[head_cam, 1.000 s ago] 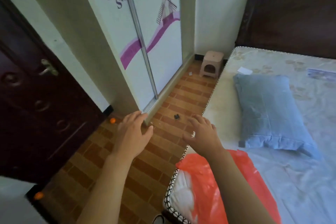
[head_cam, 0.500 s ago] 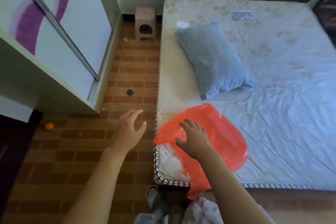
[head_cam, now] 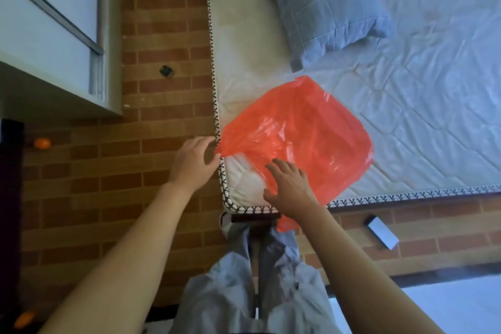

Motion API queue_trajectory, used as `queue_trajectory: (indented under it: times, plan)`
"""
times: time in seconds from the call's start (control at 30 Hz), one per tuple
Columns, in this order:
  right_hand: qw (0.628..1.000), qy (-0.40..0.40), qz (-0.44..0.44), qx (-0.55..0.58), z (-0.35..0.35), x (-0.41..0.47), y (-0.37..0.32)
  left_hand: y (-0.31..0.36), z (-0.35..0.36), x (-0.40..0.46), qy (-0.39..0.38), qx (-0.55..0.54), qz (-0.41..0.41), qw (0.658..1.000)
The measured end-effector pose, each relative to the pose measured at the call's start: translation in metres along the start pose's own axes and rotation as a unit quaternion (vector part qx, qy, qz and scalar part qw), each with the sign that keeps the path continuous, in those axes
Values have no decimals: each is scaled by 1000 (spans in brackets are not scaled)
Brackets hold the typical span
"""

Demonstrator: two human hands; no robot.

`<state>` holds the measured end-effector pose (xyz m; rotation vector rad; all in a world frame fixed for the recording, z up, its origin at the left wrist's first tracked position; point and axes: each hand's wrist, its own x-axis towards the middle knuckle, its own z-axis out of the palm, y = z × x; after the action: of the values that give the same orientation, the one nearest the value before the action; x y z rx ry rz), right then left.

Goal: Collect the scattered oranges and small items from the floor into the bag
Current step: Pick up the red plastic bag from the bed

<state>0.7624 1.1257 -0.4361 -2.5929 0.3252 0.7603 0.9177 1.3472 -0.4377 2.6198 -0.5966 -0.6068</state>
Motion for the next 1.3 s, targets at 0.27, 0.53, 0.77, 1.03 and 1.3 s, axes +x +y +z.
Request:
queue_trajectory:
  times: [0.27, 0.53, 0.77, 1.03, 1.3]
  plan:
    - [998, -15, -55, -34, 47, 9, 45, -10, 71, 12, -26, 8, -17, 999]
    - [988, -78, -117, -57, 101, 15, 81, -23, 129, 37, -66, 44, -51, 996]
    - [980, -125, -140, -70, 140, 22, 102, -39, 163, 55, -67, 78, -61, 993]
    - [965, -165, -181, -92, 170, 33, 116, -52, 197, 72, -104, 92, -114, 984]
    - [967, -164, -168, -103, 171, 45, 117, -58, 219, 78, -49, 54, -137, 988]
